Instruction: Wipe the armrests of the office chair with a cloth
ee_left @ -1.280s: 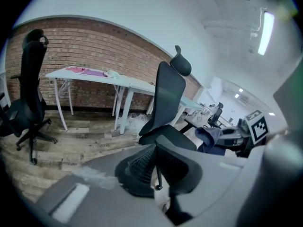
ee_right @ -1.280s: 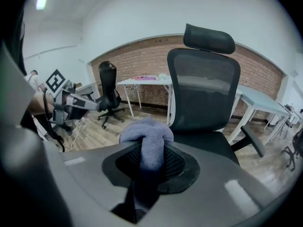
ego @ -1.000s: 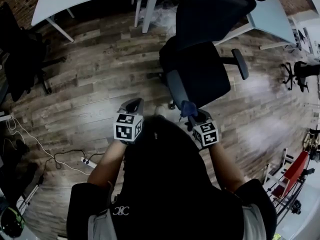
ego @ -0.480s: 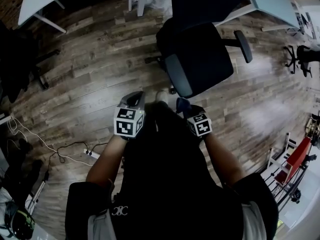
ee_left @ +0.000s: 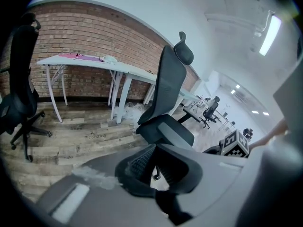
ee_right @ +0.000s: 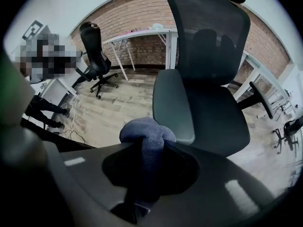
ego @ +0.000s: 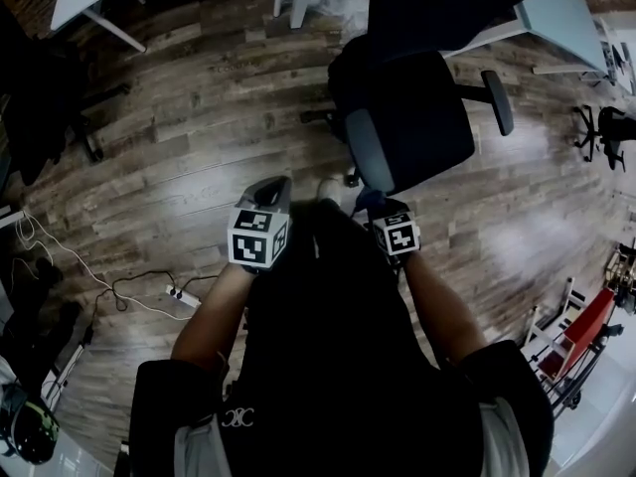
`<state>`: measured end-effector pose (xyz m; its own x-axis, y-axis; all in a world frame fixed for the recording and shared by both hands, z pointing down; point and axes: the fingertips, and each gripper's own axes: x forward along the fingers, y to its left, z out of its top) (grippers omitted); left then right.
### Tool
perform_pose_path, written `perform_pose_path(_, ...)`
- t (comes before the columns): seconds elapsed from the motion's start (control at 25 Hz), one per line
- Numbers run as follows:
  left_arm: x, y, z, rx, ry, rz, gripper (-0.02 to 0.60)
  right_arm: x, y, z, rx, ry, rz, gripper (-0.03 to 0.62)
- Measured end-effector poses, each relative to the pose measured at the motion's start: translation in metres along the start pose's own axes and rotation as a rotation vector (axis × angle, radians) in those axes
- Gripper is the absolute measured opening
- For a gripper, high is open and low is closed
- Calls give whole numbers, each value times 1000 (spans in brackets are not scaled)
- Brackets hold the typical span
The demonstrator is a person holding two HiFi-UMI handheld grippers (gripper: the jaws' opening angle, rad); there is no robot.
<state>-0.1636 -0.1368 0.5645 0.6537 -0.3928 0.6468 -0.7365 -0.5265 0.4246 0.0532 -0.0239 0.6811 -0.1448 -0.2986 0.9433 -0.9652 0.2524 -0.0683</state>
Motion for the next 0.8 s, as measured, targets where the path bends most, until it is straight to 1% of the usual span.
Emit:
perform_pose_path(0.12,1,3,2,-10,-5,-3,5,4,-5,9,-15,4,-21,86)
perform_pose_path(0.24,1,6,5,-14,-12,-5,5,4,-4,26,-54,-7,-30,86)
perform_pose_path(0.36,1,11,8,-22,-23,4,5,7,-6,41,-95,-5,-27,86)
perform_pose_path(0.48,-3,15,7,-45,-33,18,5,12,-7,56,-129,-8,-19,86)
perform_pose_path(0.64,-9,22,4,-65,-43,35,5,24,-2,78,-160,-1,-3,86)
perform_pose_path(0.8,-13,27,0,-89,-52,56,5,32,-4,97,-193,-16,-4,86)
